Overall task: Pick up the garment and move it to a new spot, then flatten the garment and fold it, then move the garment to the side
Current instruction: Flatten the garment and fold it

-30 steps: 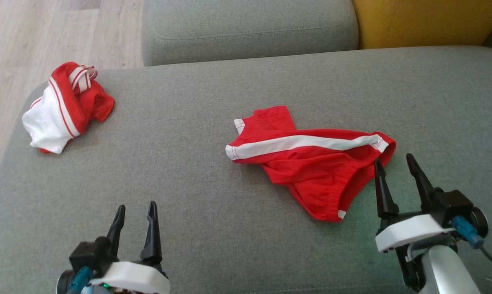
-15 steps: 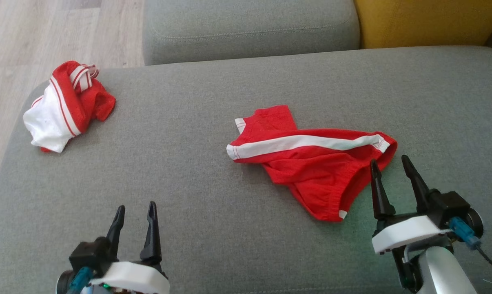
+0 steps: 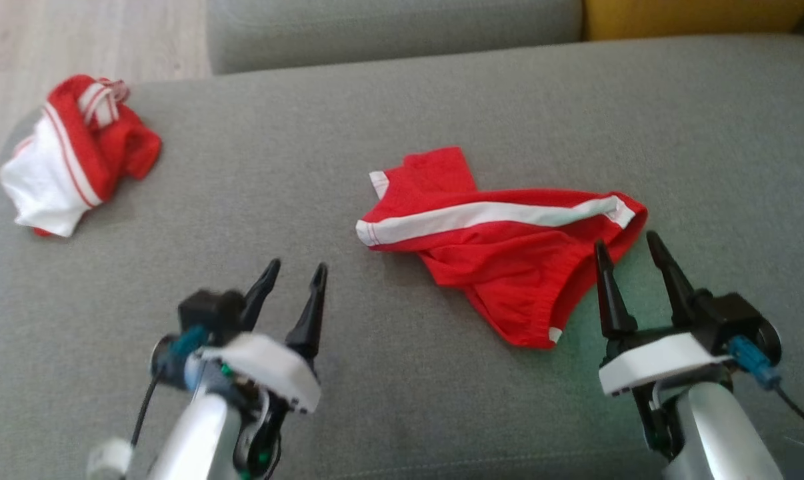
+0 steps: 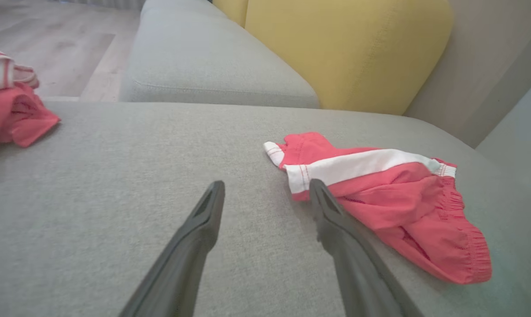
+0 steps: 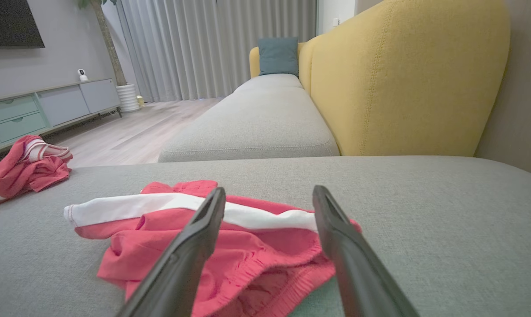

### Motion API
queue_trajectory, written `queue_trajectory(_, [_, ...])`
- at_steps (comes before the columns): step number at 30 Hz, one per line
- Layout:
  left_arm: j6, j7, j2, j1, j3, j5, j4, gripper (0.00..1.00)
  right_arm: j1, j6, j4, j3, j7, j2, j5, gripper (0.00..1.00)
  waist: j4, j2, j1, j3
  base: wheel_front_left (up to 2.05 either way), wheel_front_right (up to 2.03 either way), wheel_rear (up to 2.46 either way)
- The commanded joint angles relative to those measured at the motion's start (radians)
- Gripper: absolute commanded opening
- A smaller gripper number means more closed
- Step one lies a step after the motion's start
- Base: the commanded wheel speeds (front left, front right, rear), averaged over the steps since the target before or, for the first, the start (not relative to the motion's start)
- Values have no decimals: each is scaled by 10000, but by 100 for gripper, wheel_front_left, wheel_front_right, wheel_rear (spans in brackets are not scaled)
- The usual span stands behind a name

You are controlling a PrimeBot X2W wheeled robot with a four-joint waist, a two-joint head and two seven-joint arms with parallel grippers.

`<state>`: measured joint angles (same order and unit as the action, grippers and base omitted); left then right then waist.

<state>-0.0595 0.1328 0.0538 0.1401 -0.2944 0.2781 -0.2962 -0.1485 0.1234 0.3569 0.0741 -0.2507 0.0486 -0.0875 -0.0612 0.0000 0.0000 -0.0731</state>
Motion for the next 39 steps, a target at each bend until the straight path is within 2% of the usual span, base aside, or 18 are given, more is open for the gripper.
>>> queue_trajectory(1, [-108,-230,2,711,146,238,105,100,-504,73,-397,258,-110,17,-58,100,-230,0,0,-298,0,0,0])
queue_trajectory(9, [-397,-1180,-14,2128,-202,852,-724,100,-775,73,-598,170,-110,17,-102,100,-687,0,0,-1001,0,0,0])
queue_trajectory(17, [-561,-1602,-14,2854,-457,1305,-1275,100,-925,73,-717,155,-110,16,-208,100,-923,0,0,-1353,0,0,0])
queue_trajectory(35, [-609,-1397,-21,3323,-796,1651,-1720,100,-1017,73,-743,168,-111,16,-225,100,-1001,0,0,-1504,0,0,0])
queue_trajectory(36, [-614,-1412,-21,3328,-833,1680,-1733,89,-1021,73,-735,176,-111,16,-225,100,-1009,0,0,-1502,0,0,0])
queue_trajectory(37, [-618,-1421,-22,3333,-861,1700,-1751,67,-1026,73,-728,187,-111,16,-225,100,-1019,0,0,-1499,0,0,0])
queue_trajectory(38, [-619,-1421,-22,3341,-881,1713,-1771,51,-1033,73,-722,201,-111,16,-229,100,-1032,0,0,-1498,0,0,0])
queue_trajectory(39, [-620,-1416,-22,3351,-894,1722,-1794,43,-1039,73,-719,211,-111,16,-231,100,-1044,0,0,-1498,0,0,0])
